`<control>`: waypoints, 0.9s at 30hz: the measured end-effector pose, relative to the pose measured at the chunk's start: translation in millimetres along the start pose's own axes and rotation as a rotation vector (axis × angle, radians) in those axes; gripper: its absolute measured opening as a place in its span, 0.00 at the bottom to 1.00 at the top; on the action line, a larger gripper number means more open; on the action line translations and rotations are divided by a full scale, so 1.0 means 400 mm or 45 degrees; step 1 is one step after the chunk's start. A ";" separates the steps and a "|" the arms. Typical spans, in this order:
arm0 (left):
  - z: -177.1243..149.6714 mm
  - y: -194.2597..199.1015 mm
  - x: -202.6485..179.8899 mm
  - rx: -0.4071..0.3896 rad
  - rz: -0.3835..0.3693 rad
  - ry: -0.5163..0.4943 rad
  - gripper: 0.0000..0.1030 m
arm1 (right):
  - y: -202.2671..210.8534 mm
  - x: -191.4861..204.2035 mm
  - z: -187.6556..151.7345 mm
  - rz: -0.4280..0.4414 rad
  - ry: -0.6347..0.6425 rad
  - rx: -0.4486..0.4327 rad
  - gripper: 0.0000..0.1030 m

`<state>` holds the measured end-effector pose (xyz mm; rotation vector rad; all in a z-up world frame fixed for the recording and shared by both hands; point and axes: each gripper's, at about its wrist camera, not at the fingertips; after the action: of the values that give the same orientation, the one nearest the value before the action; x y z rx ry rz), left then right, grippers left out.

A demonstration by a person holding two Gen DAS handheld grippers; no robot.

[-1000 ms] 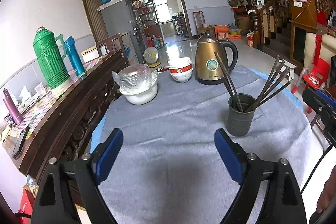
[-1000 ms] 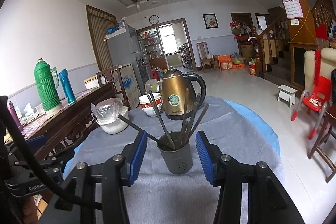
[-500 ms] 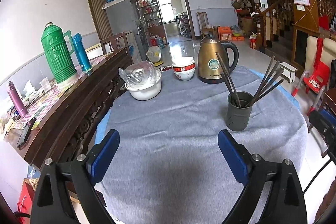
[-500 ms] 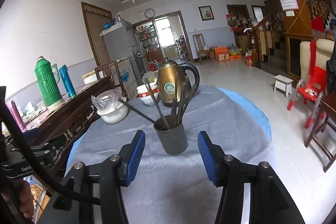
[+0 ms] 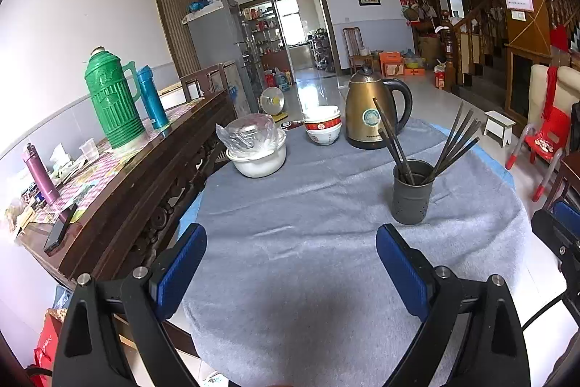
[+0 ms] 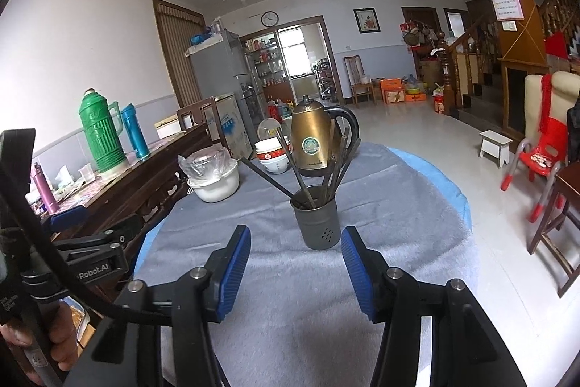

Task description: Organize utensils

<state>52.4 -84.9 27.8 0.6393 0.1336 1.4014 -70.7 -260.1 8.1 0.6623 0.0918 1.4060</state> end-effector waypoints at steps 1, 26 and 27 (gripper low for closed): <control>-0.002 0.003 0.006 -0.001 0.005 0.009 0.92 | 0.002 0.005 -0.002 0.002 -0.002 0.007 0.55; -0.070 0.017 0.113 0.039 0.036 0.124 0.92 | -0.036 0.101 -0.039 -0.064 0.011 0.139 0.55; -0.070 0.018 0.114 0.038 0.037 0.126 0.92 | -0.037 0.106 -0.039 -0.060 0.013 0.139 0.55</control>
<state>42.3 -32.3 21.1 0.5989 0.2248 1.4615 -56.5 -215.0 1.9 0.7385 0.1924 1.3665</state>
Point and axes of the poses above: each gripper's, at about its wrist camera, not at the fingertips, and y roughly against the way its jaws point, x to its left, z to its top, and after that the axes turned 7 degrees about z, right-handed
